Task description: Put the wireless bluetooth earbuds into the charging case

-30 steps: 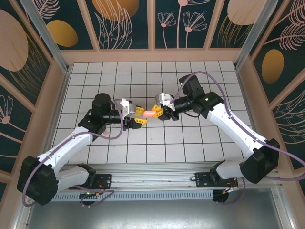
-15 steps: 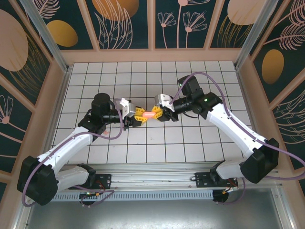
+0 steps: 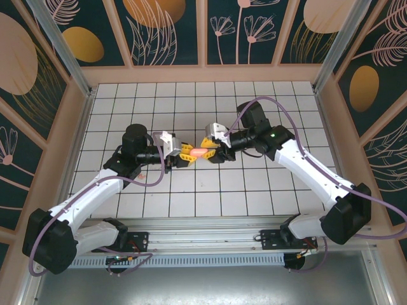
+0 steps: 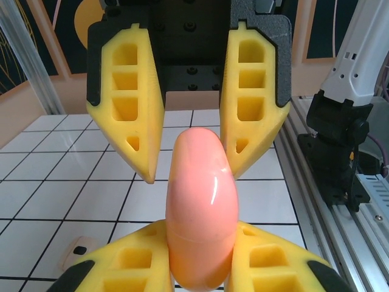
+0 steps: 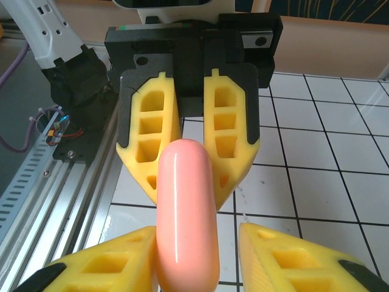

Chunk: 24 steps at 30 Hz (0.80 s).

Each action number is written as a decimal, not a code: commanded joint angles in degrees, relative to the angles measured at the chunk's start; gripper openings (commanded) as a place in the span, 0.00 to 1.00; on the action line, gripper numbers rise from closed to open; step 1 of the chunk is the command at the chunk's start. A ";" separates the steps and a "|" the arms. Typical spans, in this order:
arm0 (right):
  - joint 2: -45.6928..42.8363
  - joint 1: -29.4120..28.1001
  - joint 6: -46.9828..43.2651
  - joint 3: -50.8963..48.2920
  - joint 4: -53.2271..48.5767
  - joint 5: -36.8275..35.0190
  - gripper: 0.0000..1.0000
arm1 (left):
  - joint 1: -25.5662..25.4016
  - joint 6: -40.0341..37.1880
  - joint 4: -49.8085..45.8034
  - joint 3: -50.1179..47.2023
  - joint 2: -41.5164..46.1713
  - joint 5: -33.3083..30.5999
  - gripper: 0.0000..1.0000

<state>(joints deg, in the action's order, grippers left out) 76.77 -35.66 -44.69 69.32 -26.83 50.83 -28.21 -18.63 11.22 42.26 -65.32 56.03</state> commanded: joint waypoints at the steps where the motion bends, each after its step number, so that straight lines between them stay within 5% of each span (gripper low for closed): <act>1: -2.37 0.73 2.42 -0.86 4.93 -0.24 0.38 | -0.45 -2.54 -2.46 1.51 0.94 0.66 0.18; 18: -3.77 3.40 8.53 -3.64 10.82 -1.84 0.37 | -0.39 0.77 1.81 -0.21 0.30 0.24 0.15; 24: -4.78 3.95 13.91 -4.44 14.92 1.29 0.46 | 0.95 6.49 8.74 -2.11 -1.44 1.59 0.14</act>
<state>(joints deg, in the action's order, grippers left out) 73.82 -31.97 -34.57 65.65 -16.19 49.63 -28.03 -16.10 13.72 41.47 -65.76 55.31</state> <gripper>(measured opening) 0.449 0.194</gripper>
